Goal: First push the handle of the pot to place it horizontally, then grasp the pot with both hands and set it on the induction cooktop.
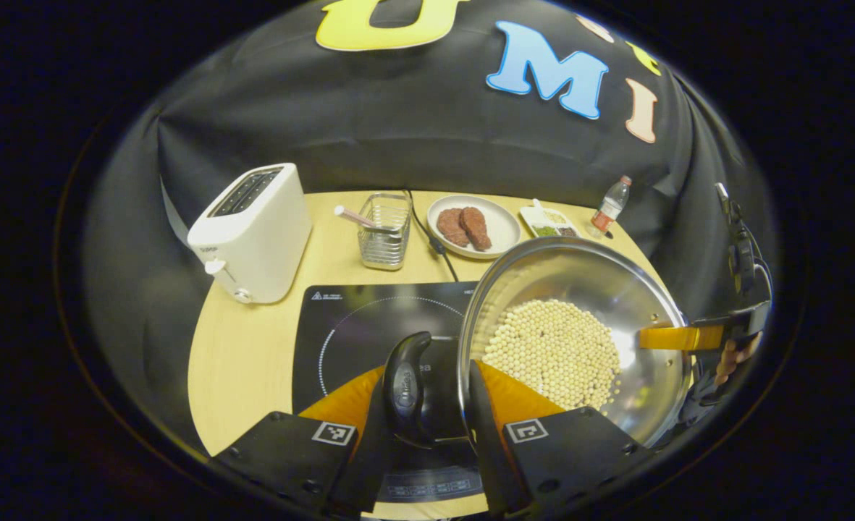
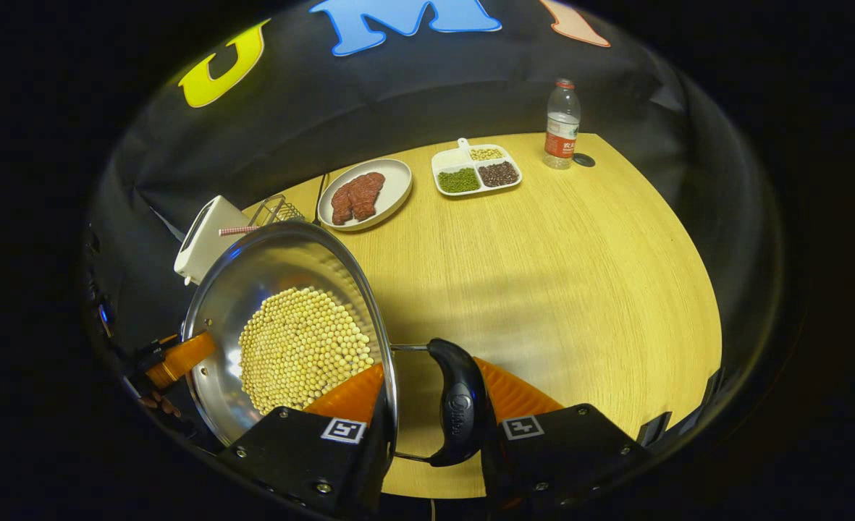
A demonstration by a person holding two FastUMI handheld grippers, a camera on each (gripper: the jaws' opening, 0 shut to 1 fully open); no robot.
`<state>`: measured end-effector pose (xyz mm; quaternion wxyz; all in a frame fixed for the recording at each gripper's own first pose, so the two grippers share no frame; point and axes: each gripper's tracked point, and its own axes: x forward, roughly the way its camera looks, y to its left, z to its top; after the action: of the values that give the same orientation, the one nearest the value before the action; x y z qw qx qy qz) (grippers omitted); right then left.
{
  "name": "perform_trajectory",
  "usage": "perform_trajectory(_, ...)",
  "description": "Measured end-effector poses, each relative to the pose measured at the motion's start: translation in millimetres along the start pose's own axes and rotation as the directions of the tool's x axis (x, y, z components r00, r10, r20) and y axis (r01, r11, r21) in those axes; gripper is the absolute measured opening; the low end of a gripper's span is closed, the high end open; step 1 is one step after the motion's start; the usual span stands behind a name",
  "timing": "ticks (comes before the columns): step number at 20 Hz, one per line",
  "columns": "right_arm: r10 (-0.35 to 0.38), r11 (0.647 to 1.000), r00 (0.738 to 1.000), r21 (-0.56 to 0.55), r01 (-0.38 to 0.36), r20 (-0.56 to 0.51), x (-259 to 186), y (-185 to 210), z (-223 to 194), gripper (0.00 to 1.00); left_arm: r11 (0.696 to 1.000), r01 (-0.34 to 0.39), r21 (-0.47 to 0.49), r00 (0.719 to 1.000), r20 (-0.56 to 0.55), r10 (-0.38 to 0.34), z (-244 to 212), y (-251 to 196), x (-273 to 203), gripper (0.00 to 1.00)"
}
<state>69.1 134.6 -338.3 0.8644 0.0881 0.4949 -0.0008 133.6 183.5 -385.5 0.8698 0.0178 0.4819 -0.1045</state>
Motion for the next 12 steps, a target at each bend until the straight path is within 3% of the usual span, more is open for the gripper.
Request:
perform_trajectory(3,0.01,1.0,1.0,-0.005,-0.01,-0.013,5.7,16.2,-3.3,0.54,1.0,-0.013,-0.002,1.0,-0.006,0.013,0.3,19.2,-3.3,0.61)
perform_trajectory(12,0.037,0.999,0.999,-0.012,-0.038,-0.036,28.7,65.1,-3.8,0.54,0.999,-0.043,-0.008,0.999,-0.022,0.043,3.7,76.7,-2.4,0.58)
